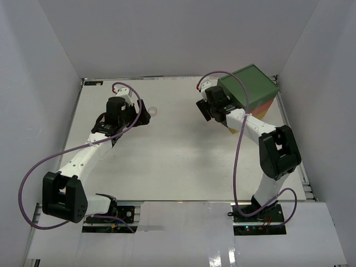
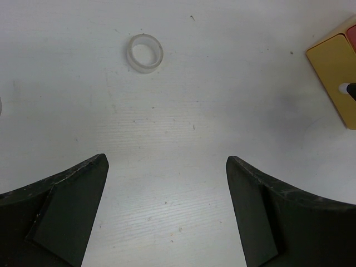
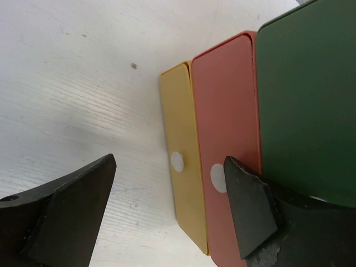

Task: Sort the stationery into containers
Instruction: Close the drawer in the storage box, then open the drawer in the storage box.

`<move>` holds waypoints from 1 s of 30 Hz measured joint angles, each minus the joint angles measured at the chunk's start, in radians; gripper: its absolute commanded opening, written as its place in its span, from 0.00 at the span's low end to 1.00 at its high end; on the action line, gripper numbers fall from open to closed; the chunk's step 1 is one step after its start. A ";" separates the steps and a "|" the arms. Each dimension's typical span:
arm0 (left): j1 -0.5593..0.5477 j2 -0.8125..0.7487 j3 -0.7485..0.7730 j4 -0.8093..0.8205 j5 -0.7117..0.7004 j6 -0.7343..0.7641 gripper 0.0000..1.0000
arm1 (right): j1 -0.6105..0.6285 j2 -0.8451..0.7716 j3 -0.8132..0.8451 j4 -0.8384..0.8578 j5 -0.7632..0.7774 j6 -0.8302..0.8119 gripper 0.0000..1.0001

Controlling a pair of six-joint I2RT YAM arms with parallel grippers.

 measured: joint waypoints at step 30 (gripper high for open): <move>-0.343 0.409 0.130 0.490 0.239 0.102 0.91 | -0.279 -0.445 -0.086 -0.021 -0.510 0.293 0.96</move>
